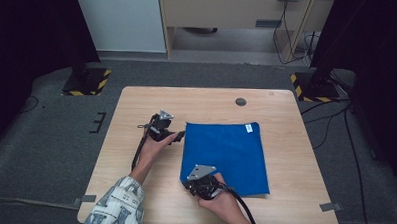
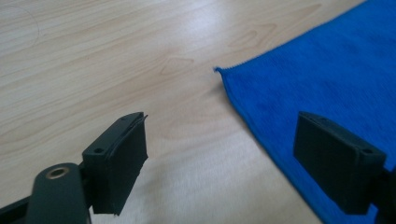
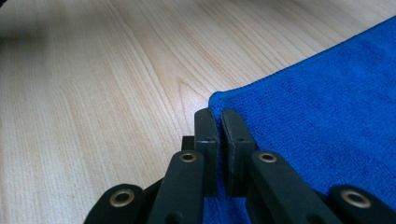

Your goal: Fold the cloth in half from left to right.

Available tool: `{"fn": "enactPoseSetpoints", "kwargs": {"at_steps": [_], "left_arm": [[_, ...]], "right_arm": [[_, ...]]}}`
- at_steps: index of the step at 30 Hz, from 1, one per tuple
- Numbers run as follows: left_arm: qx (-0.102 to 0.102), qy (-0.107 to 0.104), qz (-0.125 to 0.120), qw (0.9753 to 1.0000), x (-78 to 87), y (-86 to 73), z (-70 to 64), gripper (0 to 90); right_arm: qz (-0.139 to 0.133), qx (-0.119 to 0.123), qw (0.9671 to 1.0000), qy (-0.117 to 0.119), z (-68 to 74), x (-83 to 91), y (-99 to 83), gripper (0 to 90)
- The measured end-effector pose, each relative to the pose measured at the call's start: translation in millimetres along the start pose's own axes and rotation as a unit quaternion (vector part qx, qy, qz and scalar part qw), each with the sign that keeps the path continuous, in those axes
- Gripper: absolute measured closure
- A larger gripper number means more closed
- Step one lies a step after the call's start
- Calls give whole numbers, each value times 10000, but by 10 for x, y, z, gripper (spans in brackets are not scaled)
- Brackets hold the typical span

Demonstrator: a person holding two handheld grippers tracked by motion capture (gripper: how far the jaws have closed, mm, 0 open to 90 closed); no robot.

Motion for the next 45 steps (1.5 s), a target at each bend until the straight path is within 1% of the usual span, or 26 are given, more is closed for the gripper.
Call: {"fn": "enactPoseSetpoints", "kwargs": {"at_steps": [1,2,3,4,5,6,7,8,9,10,12,14,15,16,17,18,20,22,24,26,28,32,34,35,40,45], "left_arm": [[-36,31,-45,10000,-36,27,7,176],[-30,38,-22,10000,-71,46,10,202],[-24,13,-27,10000,-110,70,6,208],[-24,13,-27,10000,-110,70,6,210],[-58,33,-102,9999,-176,114,-4,215],[-35,38,-192,9998,-203,134,-7,238],[15,17,-126,9999,-237,133,-7,252],[15,17,-126,9999,-237,133,-7,252],[-76,80,20,9999,-306,128,3,253],[-84,141,30,9999,-329,138,20,260],[34,96,-68,9999,-365,169,25,285],[13,142,-185,9997,-396,188,35,326],[1,125,-182,9998,-417,183,30,349],[-36,158,-147,9998,-435,171,39,362],[15,167,-99,9998,-451,160,44,372],[52,123,-69,9999,-467,152,41,397],[-8,115,45,9999,-501,138,30,424],[-72,57,72,9999,-525,143,5,456],[-84,23,116,9999,-527,152,-20,494],[-118,-64,150,9998,-524,148,-58,534],[-113,-125,218,9996,-505,139,-86,595],[-116,-182,372,9991,-467,121,-98,777],[-83,-187,379,9991,-464,120,-95,855],[-24,-212,343,9992,-454,132,-95,877],[-85,-206,280,9994,-421,174,-136,886],[-78,-191,46,9998,-293,307,-164,889]], "right_arm": [[-18,-6,10000,10,9,3,9,865],[-23,-1,10000,32,19,11,15,865],[-31,0,10000,50,30,17,20,865],[-40,-16,10000,49,41,17,23,865],[-40,-3,10000,47,47,17,21,865],[-30,-3,10000,47,53,16,17,865],[-29,-13,10000,48,56,16,15,865],[-29,-13,10000,48,56,16,15,865],[-6,-1,10000,43,62,15,13,865],[-4,-5,10000,42,61,17,16,865],[-11,-18,10000,56,66,21,26,864],[-8,-6,10000,56,66,29,30,864],[-15,-17,10000,53,66,31,32,864],[-9,-10,10000,68,65,37,30,864],[-21,-24,10000,84,64,42,32,864],[-37,-25,10000,88,60,45,33,864],[-63,-65,9999,78,55,48,35,864],[-69,-83,9999,110,58,54,36,864],[-81,-83,9999,124,51,65,39,864],[-100,-136,9998,144,41,77,46,863],[-112,-166,9997,172,35,87,53,863],[-157,-205,9995,155,23,112,73,863],[-161,-187,9996,154,20,125,74,864],[-176,-191,9996,118,13,147,68,864],[-180,-178,9997,38,6,182,48,865],[-277,-251,9993,-91,5,257,69,868]]}}
Point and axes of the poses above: each handheld gripper's, and its own axes: x roughly backward along the jaws, y roughly out of its top, z roughly to its left, the point moved 9 cm from there along -x, roughly forward along the jaws, and after that the axes turned 3 degrees about -y, right-handed, at the moved point
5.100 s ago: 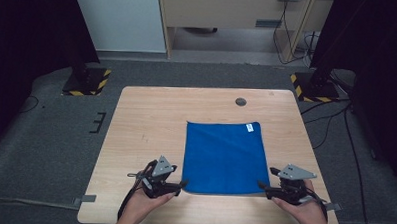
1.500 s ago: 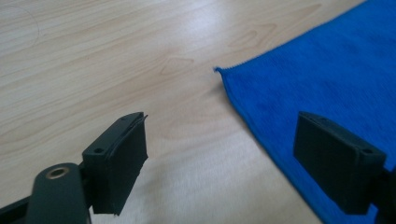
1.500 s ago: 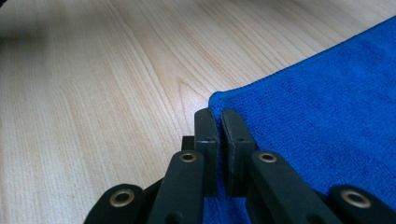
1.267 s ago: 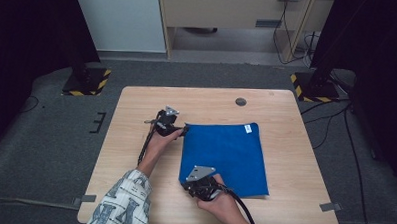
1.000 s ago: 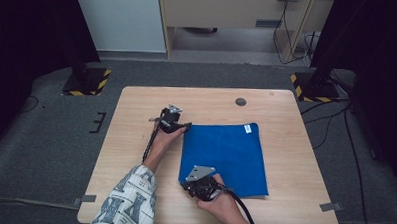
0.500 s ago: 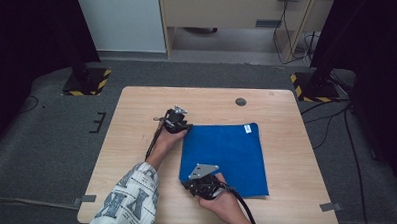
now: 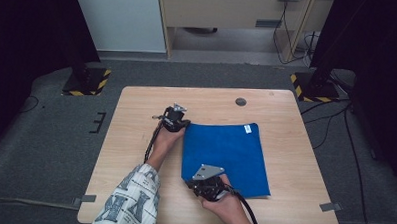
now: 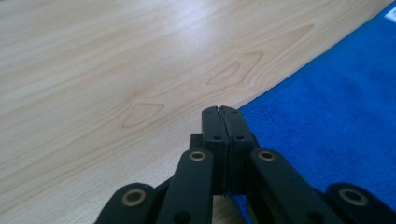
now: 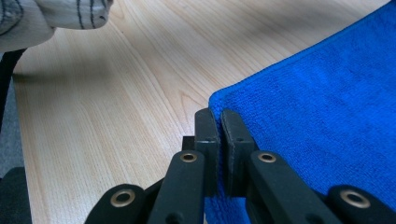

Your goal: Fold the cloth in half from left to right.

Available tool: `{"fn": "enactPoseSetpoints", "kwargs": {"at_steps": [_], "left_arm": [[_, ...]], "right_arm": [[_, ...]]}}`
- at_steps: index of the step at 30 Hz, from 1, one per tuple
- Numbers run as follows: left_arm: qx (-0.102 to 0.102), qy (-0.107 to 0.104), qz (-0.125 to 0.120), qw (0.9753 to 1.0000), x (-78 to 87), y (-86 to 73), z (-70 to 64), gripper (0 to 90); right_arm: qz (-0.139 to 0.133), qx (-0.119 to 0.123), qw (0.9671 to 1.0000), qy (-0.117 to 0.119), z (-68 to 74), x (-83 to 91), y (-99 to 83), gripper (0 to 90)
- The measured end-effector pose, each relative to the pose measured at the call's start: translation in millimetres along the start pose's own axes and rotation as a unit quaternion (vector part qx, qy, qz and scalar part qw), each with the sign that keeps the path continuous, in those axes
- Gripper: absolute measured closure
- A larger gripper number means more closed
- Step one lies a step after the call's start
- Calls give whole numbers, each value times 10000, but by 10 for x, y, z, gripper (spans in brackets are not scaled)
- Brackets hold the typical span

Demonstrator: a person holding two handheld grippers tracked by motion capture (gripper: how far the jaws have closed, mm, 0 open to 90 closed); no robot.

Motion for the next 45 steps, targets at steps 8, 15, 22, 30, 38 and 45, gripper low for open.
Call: {"fn": "enactPoseSetpoints", "kwargs": {"at_steps": [8,15,22,30,38,45], "left_arm": [[-46,29,-121,9999,159,115,-8,891],[7,87,-65,9999,181,106,85,893],[64,136,-65,9999,199,97,145,894],[101,189,-108,9997,279,104,231,894],[147,257,-127,9995,386,95,332,894],[101,276,-43,9996,450,73,406,895]], "right_arm": [[-56,7,9999,-94,59,0,92,871],[-83,55,9999,-113,114,-13,163,873],[-132,-5,9998,-179,123,-37,219,873],[-147,5,9998,-163,170,-50,290,874],[-176,57,9998,-101,248,-109,355,874],[-169,84,9998,-84,302,-175,377,874]]}}
Point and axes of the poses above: each handheld gripper's, and its own axes: x roughly backward along the jaws, y roughly out of its top, z roughly to its left, the point moved 9 cm from there along -x, roughly forward along the jaws, and after that the axes turned 3 degrees about -y, right-handed, at the moved point
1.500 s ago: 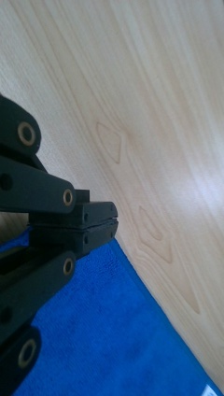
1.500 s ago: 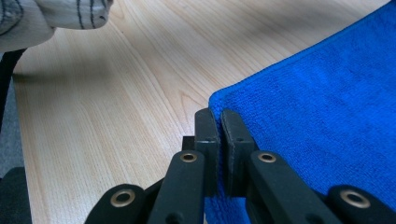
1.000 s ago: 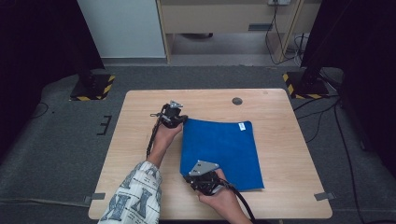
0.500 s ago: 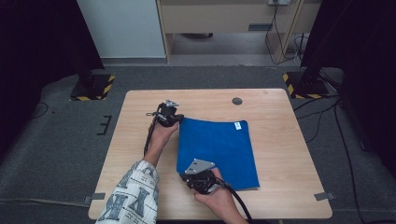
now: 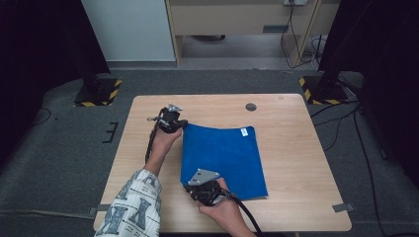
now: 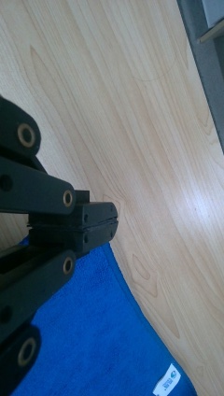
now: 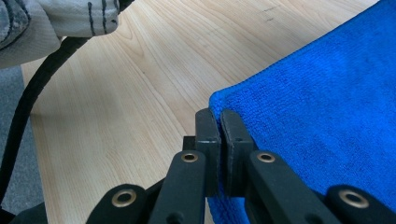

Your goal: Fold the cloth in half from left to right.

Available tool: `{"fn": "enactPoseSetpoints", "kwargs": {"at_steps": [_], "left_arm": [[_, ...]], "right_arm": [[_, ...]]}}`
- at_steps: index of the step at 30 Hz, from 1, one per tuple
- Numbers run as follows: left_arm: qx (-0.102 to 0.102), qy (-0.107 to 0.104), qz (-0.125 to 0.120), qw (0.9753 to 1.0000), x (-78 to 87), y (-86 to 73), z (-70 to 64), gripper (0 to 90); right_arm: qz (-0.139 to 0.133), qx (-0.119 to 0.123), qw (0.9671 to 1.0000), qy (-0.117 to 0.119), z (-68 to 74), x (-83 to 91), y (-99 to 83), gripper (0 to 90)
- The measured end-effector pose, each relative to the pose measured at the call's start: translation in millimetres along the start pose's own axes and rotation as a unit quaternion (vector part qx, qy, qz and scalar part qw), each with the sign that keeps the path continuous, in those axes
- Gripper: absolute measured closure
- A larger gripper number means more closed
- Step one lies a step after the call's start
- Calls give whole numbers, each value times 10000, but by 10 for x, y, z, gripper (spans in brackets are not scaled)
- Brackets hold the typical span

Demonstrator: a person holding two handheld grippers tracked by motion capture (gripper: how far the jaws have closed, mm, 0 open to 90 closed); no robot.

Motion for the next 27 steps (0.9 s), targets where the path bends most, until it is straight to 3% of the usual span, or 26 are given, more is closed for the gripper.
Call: {"fn": "enactPoseSetpoints", "kwargs": {"at_steps": [10,20,27], "left_arm": [[57,53,31,10000,67,-41,108,894],[-3,48,-28,10000,165,-28,133,895],[15,88,-16,10000,257,-68,238,894]], "right_arm": [[-19,26,10000,-5,59,-67,40,874],[-32,61,10000,-3,133,-110,81,874],[-91,74,9999,19,228,-160,156,874]]}}
Point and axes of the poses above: each handheld gripper's, and its own axes: x roughly backward along the jaws, y roughly out of its top, z roughly to its left, the point moved 9 cm from there along -x, roughly forward along the jaws, and after that the axes turned 3 degrees about -y, right-handed, at the moved point
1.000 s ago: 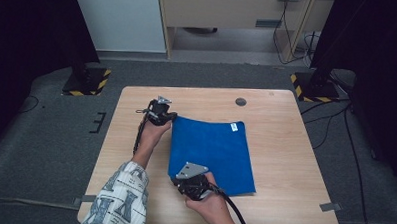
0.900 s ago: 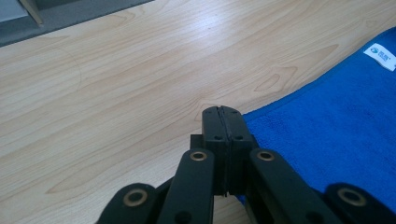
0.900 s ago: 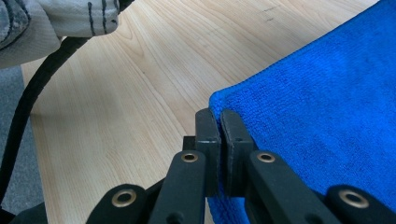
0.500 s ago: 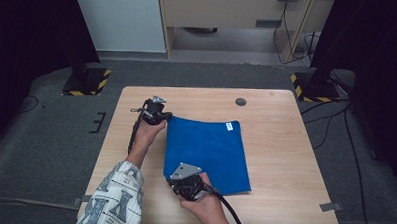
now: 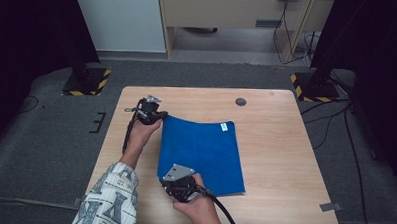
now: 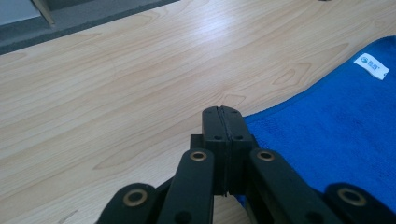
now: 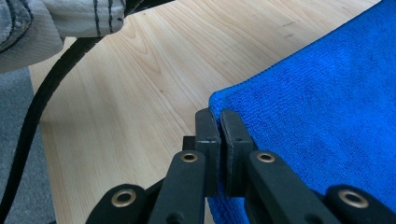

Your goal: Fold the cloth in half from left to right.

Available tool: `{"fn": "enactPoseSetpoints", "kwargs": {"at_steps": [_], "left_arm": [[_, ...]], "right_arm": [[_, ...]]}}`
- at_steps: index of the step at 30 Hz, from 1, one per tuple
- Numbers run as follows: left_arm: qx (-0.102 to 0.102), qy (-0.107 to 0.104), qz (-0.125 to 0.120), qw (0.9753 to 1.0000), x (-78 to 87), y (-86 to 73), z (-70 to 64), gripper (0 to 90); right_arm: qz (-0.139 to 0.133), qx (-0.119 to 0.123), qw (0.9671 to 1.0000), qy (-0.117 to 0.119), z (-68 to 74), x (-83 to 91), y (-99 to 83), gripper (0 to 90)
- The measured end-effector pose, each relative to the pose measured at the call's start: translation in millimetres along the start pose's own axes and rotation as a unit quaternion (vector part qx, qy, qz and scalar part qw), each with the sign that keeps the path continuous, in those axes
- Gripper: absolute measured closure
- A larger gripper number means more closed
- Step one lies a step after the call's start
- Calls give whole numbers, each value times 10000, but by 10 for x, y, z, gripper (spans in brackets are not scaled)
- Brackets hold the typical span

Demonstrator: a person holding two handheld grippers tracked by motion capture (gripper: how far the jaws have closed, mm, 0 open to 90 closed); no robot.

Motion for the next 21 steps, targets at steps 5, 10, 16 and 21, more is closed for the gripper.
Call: {"fn": "enactPoseSetpoints", "kwargs": {"at_steps": [5,10,16,21], "left_arm": [[32,24,11,10000,72,-45,111,895],[70,30,3,10000,139,-73,214,895],[156,14,-30,9999,178,-57,235,894],[141,-22,29,9999,85,-32,130,894]], "right_arm": [[-72,-13,10000,21,87,-68,86,873],[-129,-83,9999,34,167,-148,191,873],[-181,-116,9997,95,226,-212,270,871],[-226,-307,9992,68,94,-127,183,871]]}}
Point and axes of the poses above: each handheld gripper's, and its own axes: x roughly backward along the jaws, y roughly out of its top, z roughly to its left, the point moved 9 cm from there along -x, roughly forward along the jaws, and after that the axes turned 3 degrees about -y, right-handed, at the moved point
